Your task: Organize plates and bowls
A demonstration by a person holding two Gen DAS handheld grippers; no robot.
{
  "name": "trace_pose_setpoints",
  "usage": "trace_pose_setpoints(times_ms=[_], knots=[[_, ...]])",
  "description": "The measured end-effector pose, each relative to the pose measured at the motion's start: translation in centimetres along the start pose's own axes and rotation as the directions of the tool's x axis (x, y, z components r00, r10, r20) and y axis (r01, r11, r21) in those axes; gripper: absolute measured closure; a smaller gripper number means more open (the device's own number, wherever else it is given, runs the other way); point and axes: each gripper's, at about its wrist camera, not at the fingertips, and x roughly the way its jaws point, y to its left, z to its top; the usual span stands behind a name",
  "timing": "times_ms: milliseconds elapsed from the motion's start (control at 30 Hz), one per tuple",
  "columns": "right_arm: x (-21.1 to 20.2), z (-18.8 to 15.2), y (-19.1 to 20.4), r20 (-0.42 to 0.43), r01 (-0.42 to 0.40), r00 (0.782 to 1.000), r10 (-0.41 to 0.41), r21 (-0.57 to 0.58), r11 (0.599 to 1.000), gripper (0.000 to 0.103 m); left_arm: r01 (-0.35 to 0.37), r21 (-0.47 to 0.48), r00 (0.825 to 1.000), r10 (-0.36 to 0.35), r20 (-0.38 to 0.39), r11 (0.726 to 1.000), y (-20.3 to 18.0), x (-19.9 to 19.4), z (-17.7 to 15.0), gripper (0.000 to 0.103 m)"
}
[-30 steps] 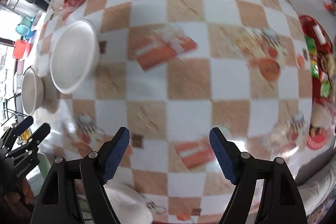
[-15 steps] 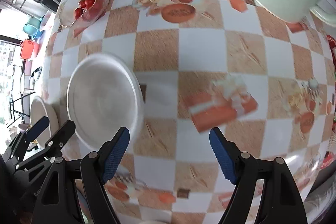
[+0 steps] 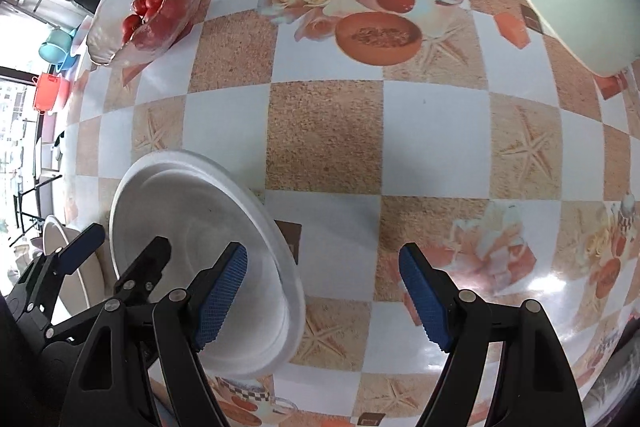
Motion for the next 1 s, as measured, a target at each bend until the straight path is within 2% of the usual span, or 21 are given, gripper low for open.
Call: trace_pose_setpoints(times_ms=[133,200,267,300,367,400,433,467,533,700,1000], knots=[[0.2,0.1,-0.2,-0.003,0.004,1.000,-0.004,0.009,1.000,0.025,0.015,-0.003,1.000,-0.015,-0.017,1.000,0.0,0.7,0.1,0.024],[0.1,0.2,0.1,0.009,0.029,1.000,-0.029,-0.005,1.000,0.032,0.014,-0.017,0.999,-0.015,-0.029,1.000,0.1,1.1,0.1,0.024],[0.0,0.2,0.3,0.018,0.040,0.999,-0.040,-0.027,0.999,0.047,0.024,-0.026,0.999,-0.025,-0.032,0.999,0.2,1.4,0.1,0.024],[0.0,0.1,0.4,0.017,0.037,0.999,-0.036,-0.038,0.999,0.050,0.034,-0.029,0.999,-0.034,-0.028,0.999,0.2,1.4,0.2,0.028],[0.0,0.0,0.9,0.011,0.022,1.000,-0.021,-0.061,0.998,0.064,0.053,-0.023,0.998,-0.054,-0.027,0.998,-0.1,1.3,0.3,0.037],[0.1,0.0,1.4,0.006,0.008,1.000,-0.007,-0.067,0.998,0.069,0.058,-0.014,0.998,-0.059,-0.025,0.998,-0.3,1.2,0.3,0.044],[0.1,-0.1,1.7,-0.004,-0.012,1.000,0.012,-0.070,0.998,0.080,0.063,0.001,0.998,-0.063,-0.023,0.998,-0.6,1.1,0.3,0.052],[0.2,-0.3,2.0,-0.013,-0.020,1.000,0.019,-0.073,0.997,0.084,0.066,0.017,0.998,-0.066,-0.019,0.998,-1.0,1.0,0.3,0.056],[0.2,-0.7,2.3,-0.013,-0.013,1.000,0.012,-0.084,0.996,0.085,0.068,0.042,0.998,-0.067,-0.018,0.997,-1.8,0.8,0.3,0.069],[0.7,-1.7,1.7,-0.043,-0.052,0.998,0.050,-0.056,0.997,0.086,0.074,0.050,0.997,-0.073,-0.020,0.996,-2.4,0.9,-0.4,0.070],[1.1,-6.2,0.7,-0.082,-0.047,0.996,0.043,-0.044,0.998,0.086,0.083,0.117,0.996,-0.080,-0.031,0.990,-4.4,0.7,-4.5,0.070]])
